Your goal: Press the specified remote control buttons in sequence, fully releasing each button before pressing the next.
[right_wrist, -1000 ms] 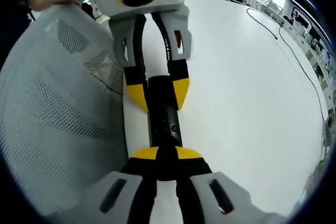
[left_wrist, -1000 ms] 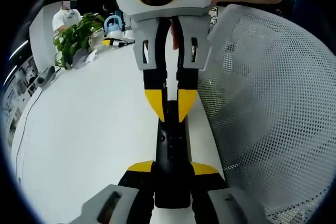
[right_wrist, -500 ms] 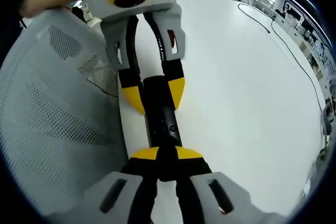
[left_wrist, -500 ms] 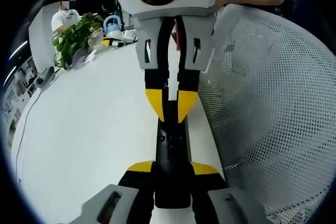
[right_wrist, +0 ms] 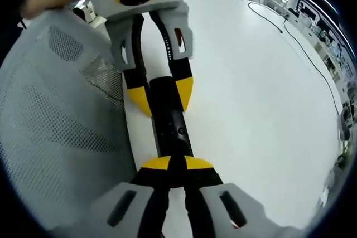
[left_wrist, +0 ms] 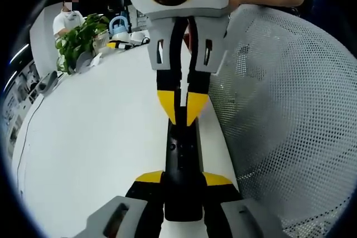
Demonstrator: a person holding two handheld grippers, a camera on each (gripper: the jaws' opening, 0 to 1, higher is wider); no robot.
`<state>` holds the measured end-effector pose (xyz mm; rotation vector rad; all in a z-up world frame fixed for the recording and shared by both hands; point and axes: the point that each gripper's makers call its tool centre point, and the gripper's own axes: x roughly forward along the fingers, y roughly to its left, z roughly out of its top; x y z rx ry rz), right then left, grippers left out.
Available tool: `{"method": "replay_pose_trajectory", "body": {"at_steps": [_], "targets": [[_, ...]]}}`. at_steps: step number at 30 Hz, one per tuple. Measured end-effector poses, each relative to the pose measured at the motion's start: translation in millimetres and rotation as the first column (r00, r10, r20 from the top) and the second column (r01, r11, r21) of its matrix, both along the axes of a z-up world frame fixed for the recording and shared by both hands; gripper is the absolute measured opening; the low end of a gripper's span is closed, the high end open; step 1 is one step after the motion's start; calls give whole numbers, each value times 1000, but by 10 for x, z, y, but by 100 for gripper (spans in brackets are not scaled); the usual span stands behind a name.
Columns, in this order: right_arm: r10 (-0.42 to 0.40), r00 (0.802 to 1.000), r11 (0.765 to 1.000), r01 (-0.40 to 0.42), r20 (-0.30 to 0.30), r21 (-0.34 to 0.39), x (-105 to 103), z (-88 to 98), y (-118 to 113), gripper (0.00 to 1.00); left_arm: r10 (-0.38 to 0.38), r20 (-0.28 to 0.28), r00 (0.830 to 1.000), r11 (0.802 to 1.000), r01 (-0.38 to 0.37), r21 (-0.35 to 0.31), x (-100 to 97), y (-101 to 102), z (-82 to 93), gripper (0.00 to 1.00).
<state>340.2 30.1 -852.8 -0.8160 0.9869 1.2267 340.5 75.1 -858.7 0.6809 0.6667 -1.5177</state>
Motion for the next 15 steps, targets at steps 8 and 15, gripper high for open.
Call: {"method": "replay_pose_trajectory", "body": {"at_steps": [8, 15], "targets": [[-46, 998, 998, 47, -31, 37, 9, 9, -16, 5, -3, -2, 1000, 1000, 3, -1, -3, -1, 3, 26], [-82, 996, 993, 85, -47, 75, 7, 22, -18, 5, -3, 0, 1000, 1000, 3, 0, -5, 1, 2, 26]]}}
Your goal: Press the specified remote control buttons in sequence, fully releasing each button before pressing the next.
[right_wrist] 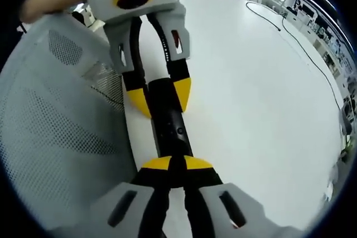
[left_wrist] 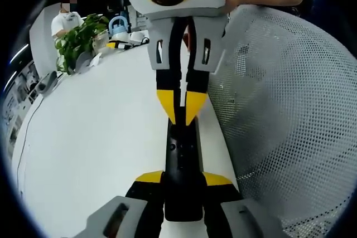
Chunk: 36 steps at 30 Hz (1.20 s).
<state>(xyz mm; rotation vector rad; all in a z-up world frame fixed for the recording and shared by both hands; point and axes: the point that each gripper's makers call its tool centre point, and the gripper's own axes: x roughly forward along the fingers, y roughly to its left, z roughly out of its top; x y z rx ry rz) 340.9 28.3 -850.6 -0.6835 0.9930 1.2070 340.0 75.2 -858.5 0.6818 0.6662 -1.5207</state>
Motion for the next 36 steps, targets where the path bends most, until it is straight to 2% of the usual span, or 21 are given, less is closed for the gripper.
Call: {"method": "replay_pose_trajectory", "body": {"at_steps": [6, 16, 19, 20, 24, 29, 32, 36], "targets": [[15, 1000, 1000, -15, 16, -13, 1, -2, -27, 1, -1, 0, 1000, 1000, 1, -2, -1, -2, 0, 26], [65, 996, 997, -62, 55, -55, -1, -17, -18, 0, -1, 0, 1000, 1000, 1, -1, -1, -3, -2, 26], [124, 989, 988, -117, 75, -99, -6, -16, -16, 0, -1, -2, 1000, 1000, 1, -1, 1, -4, -3, 26], [120, 990, 989, -113, 69, -100, -5, -17, -5, 0, -2, -2, 1000, 1000, 2, 1, 1, -4, -4, 26], [87, 994, 995, -83, 60, -57, 14, -12, -22, 0, -2, -2, 1000, 1000, 2, -1, 1, -5, -3, 26], [16, 996, 999, -18, 85, 27, 13, 1, -21, 0, -1, -3, 1000, 1000, 1, -1, 1, -5, -3, 26], [7, 998, 1000, -9, 66, 23, 25, 3, -8, 0, -1, -3, 1000, 1000, 1, -2, 3, -5, -3, 26], [26, 996, 999, -28, 83, 24, 21, 0, 29, 0, 1, -3, 1000, 1000, -1, -4, 1, -6, -3, 26]]}}
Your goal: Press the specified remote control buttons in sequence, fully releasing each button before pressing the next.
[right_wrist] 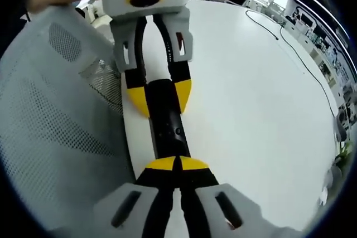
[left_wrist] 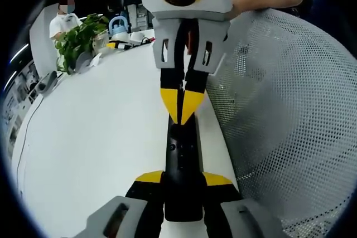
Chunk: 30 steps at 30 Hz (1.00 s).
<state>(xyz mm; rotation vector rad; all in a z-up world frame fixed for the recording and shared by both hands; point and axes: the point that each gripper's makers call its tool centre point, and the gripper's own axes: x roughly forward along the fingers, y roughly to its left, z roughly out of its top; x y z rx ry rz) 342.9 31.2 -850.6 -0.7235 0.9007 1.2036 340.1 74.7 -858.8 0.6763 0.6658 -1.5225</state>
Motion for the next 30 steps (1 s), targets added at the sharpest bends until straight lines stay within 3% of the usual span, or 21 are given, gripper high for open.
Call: {"method": "replay_pose_trajectory", "body": {"at_steps": [5, 13, 19, 24, 30], "targets": [[19, 1000, 1000, -19, -1, 12, -10, -3, 68, 0, -1, 0, 1000, 1000, 1, 0, 1, 1, 1, 26], [69, 998, 997, -69, 5, -38, -6, -19, 83, 0, -2, 1, 1000, 1000, 2, 0, -1, 0, 2, 26], [24, 1000, 1000, -24, 14, 3, 2, -10, 93, 0, -3, 1, 1000, 1000, 3, 4, -1, 0, 3, 26], [-45, 999, 998, 46, -25, 45, 21, 2, 96, 0, 1, 1, 1000, 1000, -1, 4, -2, 1, 2, 26], [-22, 1000, 998, 22, -9, 60, 12, 16, 182, 0, 3, 1, 1000, 1000, -3, 2, -3, 3, 1, 26]]}}
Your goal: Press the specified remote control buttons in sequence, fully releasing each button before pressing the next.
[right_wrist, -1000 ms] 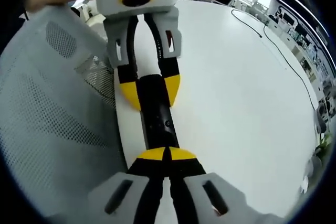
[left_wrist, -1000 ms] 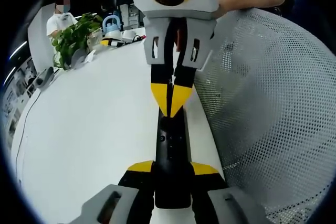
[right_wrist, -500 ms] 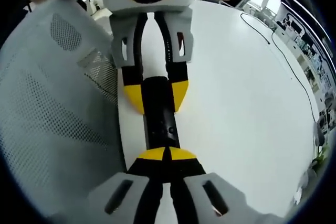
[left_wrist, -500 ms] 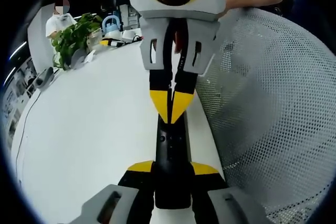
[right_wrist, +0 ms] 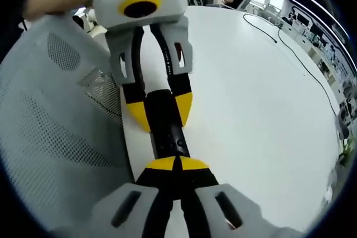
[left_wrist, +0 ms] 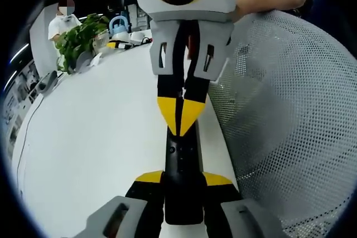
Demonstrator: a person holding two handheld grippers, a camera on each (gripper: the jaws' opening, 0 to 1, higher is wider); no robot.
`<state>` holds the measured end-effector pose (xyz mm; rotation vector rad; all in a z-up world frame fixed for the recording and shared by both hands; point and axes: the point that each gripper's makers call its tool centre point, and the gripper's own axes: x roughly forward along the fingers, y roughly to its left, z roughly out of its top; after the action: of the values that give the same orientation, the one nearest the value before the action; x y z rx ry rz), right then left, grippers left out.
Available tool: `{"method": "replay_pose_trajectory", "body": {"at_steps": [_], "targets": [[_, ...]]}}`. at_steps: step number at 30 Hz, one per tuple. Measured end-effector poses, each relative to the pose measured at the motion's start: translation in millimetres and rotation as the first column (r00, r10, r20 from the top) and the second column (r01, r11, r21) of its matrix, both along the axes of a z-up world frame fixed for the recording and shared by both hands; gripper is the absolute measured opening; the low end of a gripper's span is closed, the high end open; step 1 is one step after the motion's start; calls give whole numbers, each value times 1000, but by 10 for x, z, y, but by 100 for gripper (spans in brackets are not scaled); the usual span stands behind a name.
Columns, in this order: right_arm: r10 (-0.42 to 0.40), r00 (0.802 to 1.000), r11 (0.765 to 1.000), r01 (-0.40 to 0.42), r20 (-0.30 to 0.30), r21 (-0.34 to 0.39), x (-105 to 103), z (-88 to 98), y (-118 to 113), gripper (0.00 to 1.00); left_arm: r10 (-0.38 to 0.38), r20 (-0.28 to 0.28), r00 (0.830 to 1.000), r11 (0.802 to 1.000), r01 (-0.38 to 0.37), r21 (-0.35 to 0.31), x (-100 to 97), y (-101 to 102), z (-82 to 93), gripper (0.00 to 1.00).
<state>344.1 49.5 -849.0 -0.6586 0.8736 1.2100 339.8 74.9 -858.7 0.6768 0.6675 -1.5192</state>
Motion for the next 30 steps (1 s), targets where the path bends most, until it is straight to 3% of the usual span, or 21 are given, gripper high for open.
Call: {"method": "replay_pose_trajectory", "body": {"at_steps": [12, 16, 21, 24, 29, 30], "targets": [[85, 995, 995, -83, 45, -52, -22, -25, 34, 0, -2, -1, 1000, 1000, 2, -3, 1, 1, 0, 26], [72, 996, 996, -70, 50, -47, -18, -19, 30, 0, -2, -1, 1000, 1000, 2, -5, 2, 2, 0, 26], [126, 987, 990, -119, 96, -72, -38, -13, 45, 0, 2, -4, 1000, 1000, -2, -9, 1, 2, 3, 26], [165, 984, 986, -162, 67, -38, -160, -1, 137, 0, 4, -4, 1000, 1000, -4, -10, 0, 1, 4, 26], [247, 961, 967, -234, 128, -104, -155, -22, 145, 0, 6, -5, 1000, 1000, -6, -10, 1, 1, 4, 26], [300, 939, 950, -279, 167, -139, -153, -21, 146, 0, 5, -5, 1000, 1000, -5, -9, 1, 1, 3, 26]]}}
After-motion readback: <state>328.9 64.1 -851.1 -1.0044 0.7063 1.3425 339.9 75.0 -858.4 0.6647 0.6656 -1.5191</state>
